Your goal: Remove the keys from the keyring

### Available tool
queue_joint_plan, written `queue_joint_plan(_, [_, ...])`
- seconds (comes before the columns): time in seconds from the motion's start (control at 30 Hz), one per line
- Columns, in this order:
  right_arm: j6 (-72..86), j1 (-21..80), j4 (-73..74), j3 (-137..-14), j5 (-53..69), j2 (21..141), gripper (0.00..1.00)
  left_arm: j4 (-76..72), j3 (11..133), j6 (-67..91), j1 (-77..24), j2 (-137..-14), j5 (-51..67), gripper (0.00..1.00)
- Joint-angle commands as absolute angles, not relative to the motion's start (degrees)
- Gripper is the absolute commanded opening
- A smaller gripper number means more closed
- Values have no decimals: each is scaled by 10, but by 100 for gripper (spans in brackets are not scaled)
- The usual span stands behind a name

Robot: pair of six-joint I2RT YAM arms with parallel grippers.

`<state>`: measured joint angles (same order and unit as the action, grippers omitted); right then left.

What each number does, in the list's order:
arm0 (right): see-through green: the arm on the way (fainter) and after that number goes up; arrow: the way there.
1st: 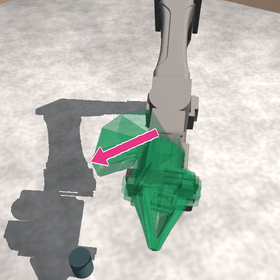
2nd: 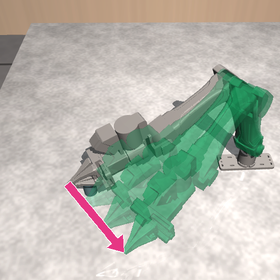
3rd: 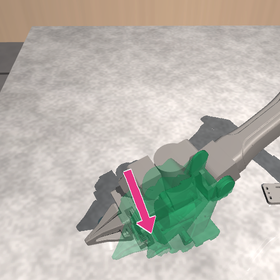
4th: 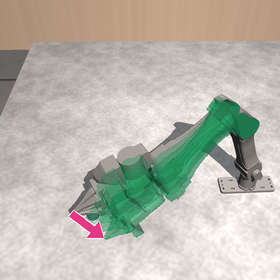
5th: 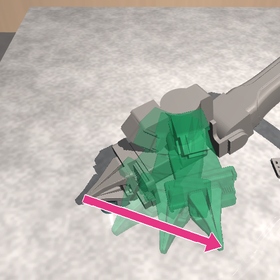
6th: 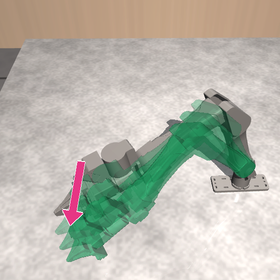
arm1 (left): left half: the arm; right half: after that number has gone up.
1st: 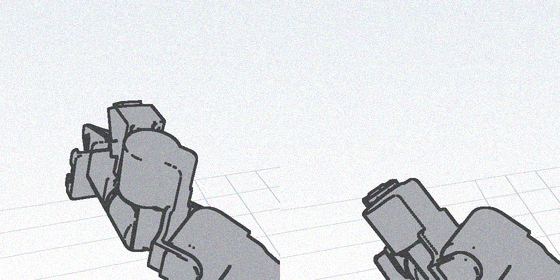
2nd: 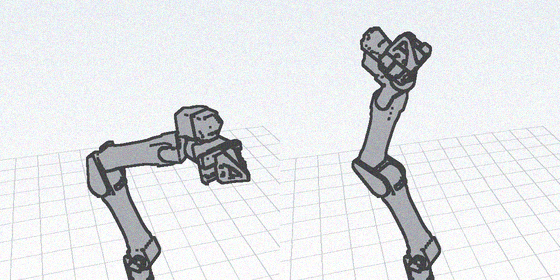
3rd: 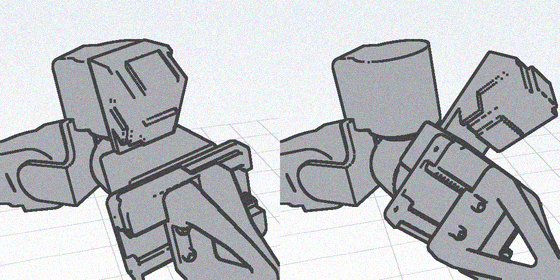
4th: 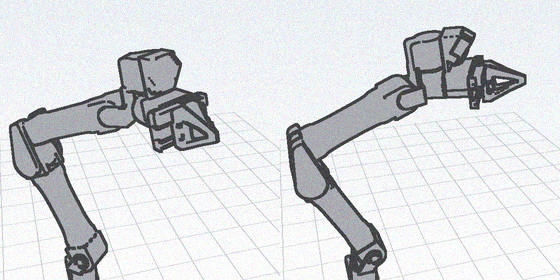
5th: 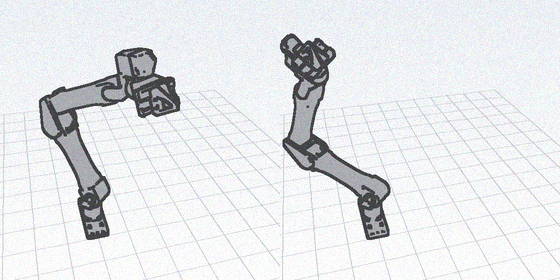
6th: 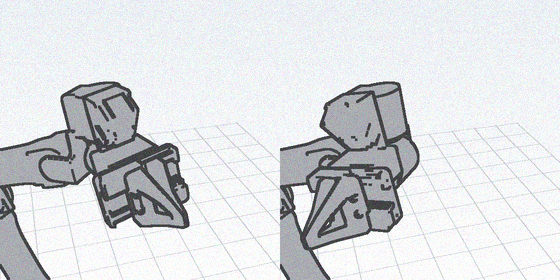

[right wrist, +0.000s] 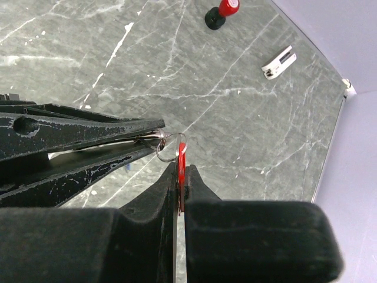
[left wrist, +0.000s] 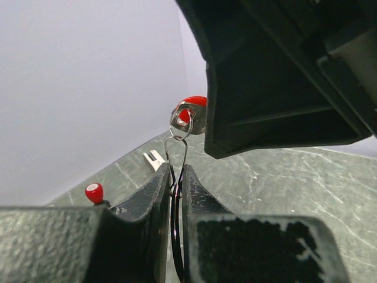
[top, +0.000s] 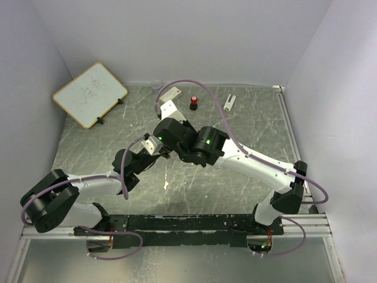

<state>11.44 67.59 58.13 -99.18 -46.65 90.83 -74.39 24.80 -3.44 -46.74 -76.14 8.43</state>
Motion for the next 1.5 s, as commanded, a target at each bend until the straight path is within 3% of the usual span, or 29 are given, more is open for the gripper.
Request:
queue_joint_plan(0.0, [98,675,597,-1042,-491,920,0,-672,230,-83,-474,-753,61,7])
queue_joint_plan(0.53, [78,675,656,-1130,-523,976,0,-625,224,-142,-500,-732,39,7])
queue_joint_plan(0.73, [78,674,674,-1125,-539,970,9,-621,212,-150,-507,-719,48,7])
queue_joint_plan(0.93, [57,664,655,-1109,-478,949,12,-608,204,-161,-510,-691,71,7])
queue_joint_plan(1.47, [32,635,614,-1047,-389,938,9,-603,198,-159,-510,-656,119,7])
